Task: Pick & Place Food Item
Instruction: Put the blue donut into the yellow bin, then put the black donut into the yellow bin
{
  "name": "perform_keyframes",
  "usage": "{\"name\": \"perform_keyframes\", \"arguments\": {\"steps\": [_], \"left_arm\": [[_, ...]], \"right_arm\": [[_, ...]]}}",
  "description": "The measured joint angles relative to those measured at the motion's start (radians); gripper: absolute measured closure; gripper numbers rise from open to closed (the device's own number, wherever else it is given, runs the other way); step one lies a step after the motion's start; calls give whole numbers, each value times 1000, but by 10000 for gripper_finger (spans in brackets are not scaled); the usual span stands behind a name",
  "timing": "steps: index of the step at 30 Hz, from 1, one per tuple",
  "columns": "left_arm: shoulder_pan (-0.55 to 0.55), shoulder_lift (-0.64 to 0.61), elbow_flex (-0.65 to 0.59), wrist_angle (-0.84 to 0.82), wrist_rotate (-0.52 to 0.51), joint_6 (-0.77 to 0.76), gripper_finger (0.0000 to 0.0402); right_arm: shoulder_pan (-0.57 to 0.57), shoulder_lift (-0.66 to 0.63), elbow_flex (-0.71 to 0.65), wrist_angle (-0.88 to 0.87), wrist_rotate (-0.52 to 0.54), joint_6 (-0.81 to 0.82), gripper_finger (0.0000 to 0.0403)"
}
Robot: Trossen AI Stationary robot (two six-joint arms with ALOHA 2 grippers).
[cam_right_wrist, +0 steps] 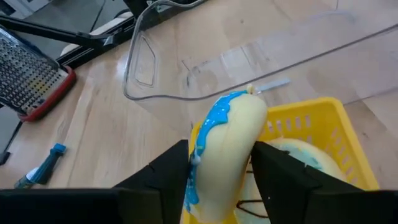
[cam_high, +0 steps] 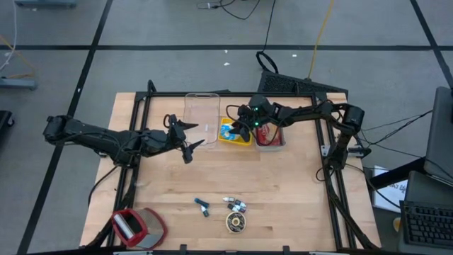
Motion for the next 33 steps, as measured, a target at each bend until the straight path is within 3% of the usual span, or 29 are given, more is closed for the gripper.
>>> {"name": "perform_keyframes", "arguments": {"steps": [3, 15, 23, 33], "left_arm": [[0, 0, 0, 0, 0, 0, 94], [0, 0, 0, 0, 2, -4, 94], [0, 0, 0, 0, 1, -4, 94], [0, 0, 0, -1, 11, -21, 94]], "right_arm": [[0, -12, -1, -9, 17, -26, 234], [32, -86, -1, -90, 360, -252, 234], [111, -197, -1, -107, 359, -331, 234], [319, -349, -1, -157, 352, -342, 234]]}}
